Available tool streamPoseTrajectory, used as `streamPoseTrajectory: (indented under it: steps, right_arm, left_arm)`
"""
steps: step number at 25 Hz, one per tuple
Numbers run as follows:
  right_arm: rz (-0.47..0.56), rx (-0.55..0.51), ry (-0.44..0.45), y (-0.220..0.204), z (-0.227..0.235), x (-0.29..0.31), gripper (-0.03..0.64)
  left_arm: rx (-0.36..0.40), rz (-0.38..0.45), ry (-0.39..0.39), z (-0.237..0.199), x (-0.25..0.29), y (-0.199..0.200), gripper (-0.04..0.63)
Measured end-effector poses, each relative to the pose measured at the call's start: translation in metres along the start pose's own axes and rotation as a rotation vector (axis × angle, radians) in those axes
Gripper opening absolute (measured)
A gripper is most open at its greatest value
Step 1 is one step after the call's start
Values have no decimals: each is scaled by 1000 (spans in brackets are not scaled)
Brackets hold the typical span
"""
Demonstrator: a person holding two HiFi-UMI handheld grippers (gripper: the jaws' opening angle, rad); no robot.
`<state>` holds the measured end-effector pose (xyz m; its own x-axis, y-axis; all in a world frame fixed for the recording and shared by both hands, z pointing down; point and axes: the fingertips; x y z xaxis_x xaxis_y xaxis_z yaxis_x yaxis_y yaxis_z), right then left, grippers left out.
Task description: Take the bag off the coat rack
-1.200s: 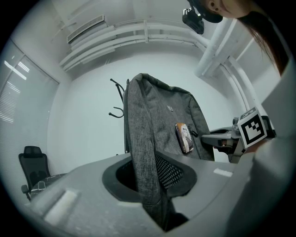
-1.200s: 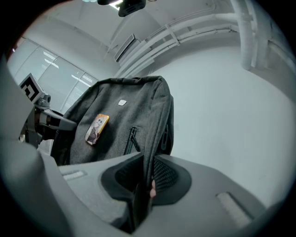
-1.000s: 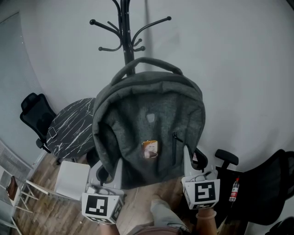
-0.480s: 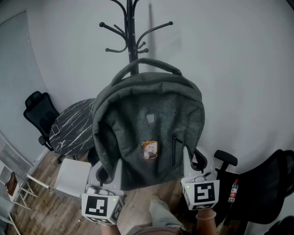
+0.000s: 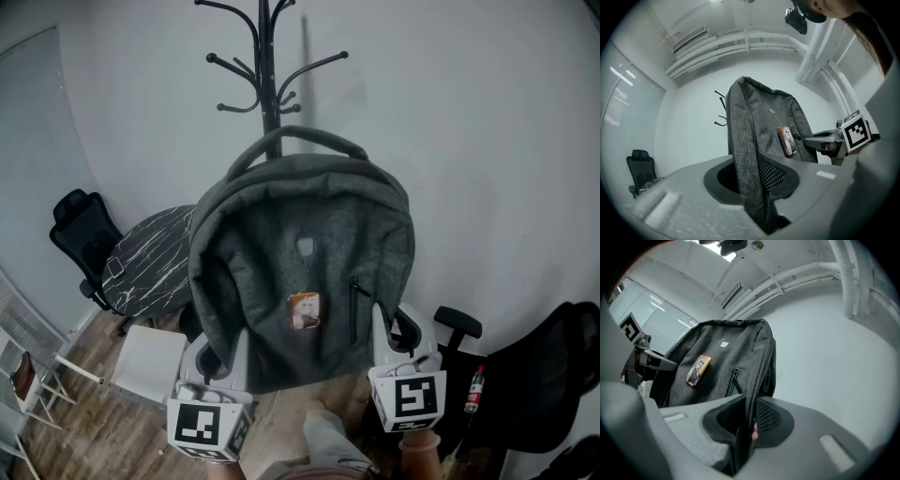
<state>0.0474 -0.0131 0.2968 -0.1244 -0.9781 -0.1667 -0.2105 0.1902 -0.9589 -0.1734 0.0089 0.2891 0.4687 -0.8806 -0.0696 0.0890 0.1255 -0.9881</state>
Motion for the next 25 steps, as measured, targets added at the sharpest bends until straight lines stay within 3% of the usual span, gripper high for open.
streamPoseTrajectory:
  steps: [25]
  right_arm:
    - [-59, -56, 21, 3, 7, -11, 46]
  left_arm:
    - [-67, -8, -11, 12, -4, 2, 86]
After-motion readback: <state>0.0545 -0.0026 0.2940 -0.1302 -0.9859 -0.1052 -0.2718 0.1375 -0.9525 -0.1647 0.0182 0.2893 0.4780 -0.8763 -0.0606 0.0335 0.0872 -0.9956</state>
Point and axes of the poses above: the fingertips, and each gripper's own axes: x forward along the fingers, z to its right, y out of its top, and after that the axes turned 8 degrees about -y, right-handed
